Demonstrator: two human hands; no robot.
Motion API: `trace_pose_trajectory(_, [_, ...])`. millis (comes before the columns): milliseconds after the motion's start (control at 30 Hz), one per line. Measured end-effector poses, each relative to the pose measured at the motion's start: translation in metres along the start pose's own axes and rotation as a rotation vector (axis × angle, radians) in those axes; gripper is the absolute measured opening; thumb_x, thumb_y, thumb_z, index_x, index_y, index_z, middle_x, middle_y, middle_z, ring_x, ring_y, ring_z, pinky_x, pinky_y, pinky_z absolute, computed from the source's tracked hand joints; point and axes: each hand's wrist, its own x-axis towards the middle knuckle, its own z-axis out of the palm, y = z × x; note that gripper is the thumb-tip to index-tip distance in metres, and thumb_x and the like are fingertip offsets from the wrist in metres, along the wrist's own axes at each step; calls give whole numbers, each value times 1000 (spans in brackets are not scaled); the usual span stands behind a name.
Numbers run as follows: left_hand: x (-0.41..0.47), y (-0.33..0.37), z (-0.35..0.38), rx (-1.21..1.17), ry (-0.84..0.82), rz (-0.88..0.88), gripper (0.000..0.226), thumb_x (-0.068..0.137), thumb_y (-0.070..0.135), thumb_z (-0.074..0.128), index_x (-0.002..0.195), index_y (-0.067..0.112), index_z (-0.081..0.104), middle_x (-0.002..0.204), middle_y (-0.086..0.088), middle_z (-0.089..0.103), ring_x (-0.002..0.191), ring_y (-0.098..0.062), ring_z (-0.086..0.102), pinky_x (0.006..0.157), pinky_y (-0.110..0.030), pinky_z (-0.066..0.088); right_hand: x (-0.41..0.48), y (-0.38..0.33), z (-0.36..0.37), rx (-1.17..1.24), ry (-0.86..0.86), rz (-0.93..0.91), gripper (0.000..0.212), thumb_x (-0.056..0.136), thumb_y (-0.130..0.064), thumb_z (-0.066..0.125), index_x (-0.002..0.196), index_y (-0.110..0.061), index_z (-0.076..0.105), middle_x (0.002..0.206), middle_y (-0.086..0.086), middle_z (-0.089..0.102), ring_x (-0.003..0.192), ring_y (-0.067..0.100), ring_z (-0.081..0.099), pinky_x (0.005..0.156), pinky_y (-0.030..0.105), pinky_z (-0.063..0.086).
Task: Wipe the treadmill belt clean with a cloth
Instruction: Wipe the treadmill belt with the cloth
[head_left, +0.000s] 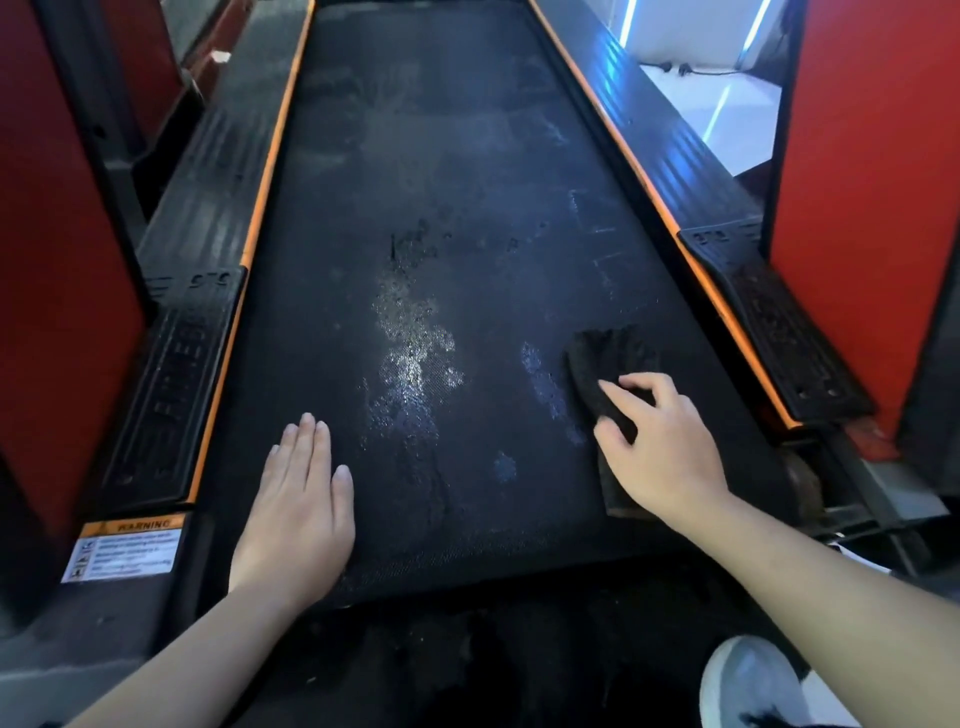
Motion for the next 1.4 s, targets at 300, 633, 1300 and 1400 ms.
trace_pose_trajectory(300, [1,-23,-37,99,15,12,62,99,35,30,149,-1,35,157,-16,32,146,-28,29,119,-38,21,-6,36,-28,-150,-16,-169,43,92,-35,57,135,-30,61,137,-14,53,97,23,51,79,38,51])
trace_pose_trajectory(633, [-1,-93,-52,128,63,-20,66,97,38,21,155,7,20,162,-18,15,150,-35,14,120,-50,17,4,67,-46,-223,-15,86,44,97,-30,50,141,-23,55,145,-5,49,105,36,46,98,46,42])
trace_pose_trajectory(1300, [0,-89,-57,-55,130,-109,53,102,8,38,154,6,27,163,-2,20,150,-10,12,121,-22,0,-48,-148,38,109,-46,-214,52,96,-30,34,129,-2,63,126,15,61,96,34,60,92,44,52])
trace_pose_trajectory(1400, [-3,-86,-59,-143,158,-158,51,101,7,37,151,7,34,161,0,25,150,-9,15,122,-26,6,-56,-190,44,172,-172,-305,52,100,-27,29,140,-2,49,140,16,49,111,32,52,102,44,44])
